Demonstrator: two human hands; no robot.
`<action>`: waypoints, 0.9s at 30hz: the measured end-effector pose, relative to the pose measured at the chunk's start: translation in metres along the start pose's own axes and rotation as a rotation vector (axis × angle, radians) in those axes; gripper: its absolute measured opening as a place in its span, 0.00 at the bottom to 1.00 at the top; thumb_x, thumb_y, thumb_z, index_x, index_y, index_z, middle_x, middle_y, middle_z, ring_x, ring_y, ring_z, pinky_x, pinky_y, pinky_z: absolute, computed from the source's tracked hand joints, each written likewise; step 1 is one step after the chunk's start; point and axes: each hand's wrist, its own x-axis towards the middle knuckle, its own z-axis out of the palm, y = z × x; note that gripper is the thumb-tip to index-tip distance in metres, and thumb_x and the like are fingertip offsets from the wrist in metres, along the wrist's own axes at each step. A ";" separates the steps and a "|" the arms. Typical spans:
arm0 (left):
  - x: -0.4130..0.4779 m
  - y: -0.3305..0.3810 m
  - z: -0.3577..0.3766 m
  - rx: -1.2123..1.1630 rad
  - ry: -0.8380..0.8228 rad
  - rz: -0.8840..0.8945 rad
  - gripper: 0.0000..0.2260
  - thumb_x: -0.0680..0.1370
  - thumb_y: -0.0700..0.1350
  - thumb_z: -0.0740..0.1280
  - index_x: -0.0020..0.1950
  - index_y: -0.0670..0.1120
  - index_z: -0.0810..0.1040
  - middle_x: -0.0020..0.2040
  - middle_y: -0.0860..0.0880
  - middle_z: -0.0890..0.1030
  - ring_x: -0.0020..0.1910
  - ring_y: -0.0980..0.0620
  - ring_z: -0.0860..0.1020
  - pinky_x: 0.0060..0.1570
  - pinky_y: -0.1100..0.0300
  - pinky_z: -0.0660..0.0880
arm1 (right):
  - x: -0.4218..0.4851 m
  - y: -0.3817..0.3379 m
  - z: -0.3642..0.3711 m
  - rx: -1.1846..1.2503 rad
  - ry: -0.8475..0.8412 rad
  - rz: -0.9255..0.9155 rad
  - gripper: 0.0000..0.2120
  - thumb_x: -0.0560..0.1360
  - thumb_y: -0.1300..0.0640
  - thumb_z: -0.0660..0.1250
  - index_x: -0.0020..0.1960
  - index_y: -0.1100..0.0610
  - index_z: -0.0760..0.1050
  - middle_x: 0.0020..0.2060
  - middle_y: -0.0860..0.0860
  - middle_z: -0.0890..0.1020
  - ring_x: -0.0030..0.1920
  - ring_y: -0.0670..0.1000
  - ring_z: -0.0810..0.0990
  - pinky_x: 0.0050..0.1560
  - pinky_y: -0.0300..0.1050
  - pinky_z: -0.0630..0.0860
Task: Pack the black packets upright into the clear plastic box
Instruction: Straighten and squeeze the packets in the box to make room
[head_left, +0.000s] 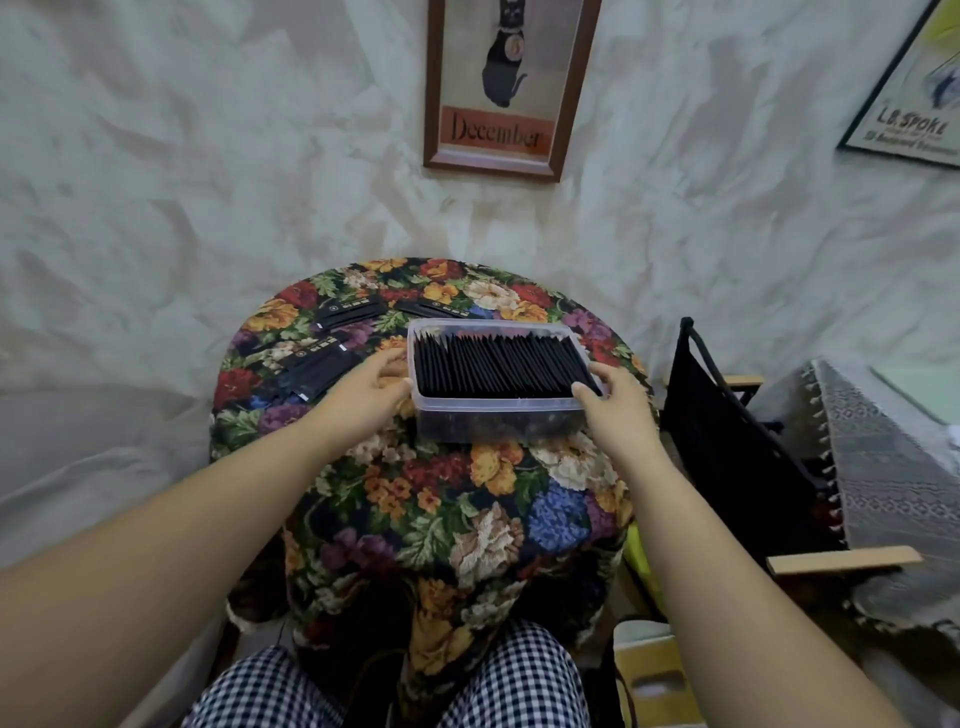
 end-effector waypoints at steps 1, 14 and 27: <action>-0.003 -0.004 -0.006 0.034 0.005 0.005 0.19 0.82 0.46 0.59 0.73 0.50 0.63 0.68 0.49 0.70 0.58 0.53 0.72 0.50 0.58 0.70 | -0.006 -0.006 0.004 -0.028 0.025 -0.054 0.19 0.79 0.54 0.62 0.69 0.56 0.69 0.67 0.52 0.70 0.68 0.53 0.68 0.66 0.47 0.65; 0.016 -0.083 -0.101 0.572 0.065 -0.080 0.22 0.79 0.49 0.62 0.72 0.44 0.67 0.71 0.43 0.67 0.70 0.45 0.65 0.67 0.54 0.63 | 0.031 -0.130 0.142 -0.225 -0.332 -0.578 0.12 0.78 0.55 0.63 0.60 0.54 0.77 0.61 0.51 0.75 0.64 0.50 0.70 0.61 0.43 0.65; 0.103 -0.100 -0.088 0.735 -0.039 -0.080 0.39 0.73 0.67 0.61 0.77 0.48 0.54 0.78 0.49 0.54 0.76 0.48 0.54 0.72 0.52 0.55 | 0.188 -0.130 0.194 -0.616 -0.703 -0.188 0.31 0.79 0.49 0.63 0.77 0.55 0.56 0.76 0.55 0.57 0.72 0.58 0.63 0.67 0.49 0.64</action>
